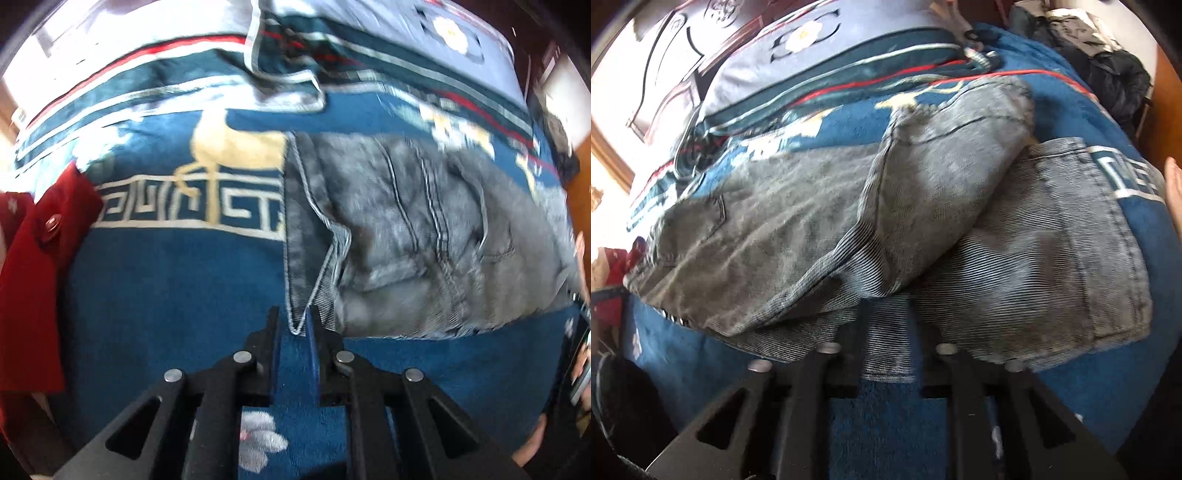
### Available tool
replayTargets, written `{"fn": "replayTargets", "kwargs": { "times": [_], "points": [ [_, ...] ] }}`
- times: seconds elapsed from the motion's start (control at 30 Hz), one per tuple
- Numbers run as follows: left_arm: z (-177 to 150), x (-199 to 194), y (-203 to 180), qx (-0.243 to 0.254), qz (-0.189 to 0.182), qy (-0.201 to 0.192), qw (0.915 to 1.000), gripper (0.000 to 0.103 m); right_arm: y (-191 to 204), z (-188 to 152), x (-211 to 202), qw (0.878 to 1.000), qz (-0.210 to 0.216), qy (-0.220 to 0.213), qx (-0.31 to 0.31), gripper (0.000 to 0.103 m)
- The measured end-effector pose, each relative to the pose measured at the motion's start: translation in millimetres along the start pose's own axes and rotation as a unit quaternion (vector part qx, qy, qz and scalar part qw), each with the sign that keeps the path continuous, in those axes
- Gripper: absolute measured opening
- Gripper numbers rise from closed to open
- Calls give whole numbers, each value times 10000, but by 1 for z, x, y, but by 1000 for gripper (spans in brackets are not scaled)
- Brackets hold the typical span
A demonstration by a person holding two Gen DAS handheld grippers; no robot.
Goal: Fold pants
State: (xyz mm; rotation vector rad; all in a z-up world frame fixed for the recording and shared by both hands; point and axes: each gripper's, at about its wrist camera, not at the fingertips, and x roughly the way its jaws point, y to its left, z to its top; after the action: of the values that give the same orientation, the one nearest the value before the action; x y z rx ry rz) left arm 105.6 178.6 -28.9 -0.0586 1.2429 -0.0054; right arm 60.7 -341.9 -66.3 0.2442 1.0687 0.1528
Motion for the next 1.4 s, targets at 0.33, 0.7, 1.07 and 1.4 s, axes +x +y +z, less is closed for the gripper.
{"fn": "replayTargets", "kwargs": {
  "times": [0.33, 0.7, 1.07, 1.4],
  "points": [
    [15, -22, -104, 299, -1163, -526, 9914, 15, -35, 33, -45, 9960, 19, -662, 596, 50],
    [67, 47, -309, 948, -2394, 255, 9659, 15, -129, 112, -35, 9888, 539, -505, 1294, 50],
    [133, 112, -419, 585, -2818, 622, 9557, 15, -158, 173, 13, 9848, 1051, -196, 1366, 50],
    [135, 135, -431, 359, -2826, 724, 9558, 15, -169, 182, 48, 9809, 1051, -12, 1634, 34]
  ]
}}
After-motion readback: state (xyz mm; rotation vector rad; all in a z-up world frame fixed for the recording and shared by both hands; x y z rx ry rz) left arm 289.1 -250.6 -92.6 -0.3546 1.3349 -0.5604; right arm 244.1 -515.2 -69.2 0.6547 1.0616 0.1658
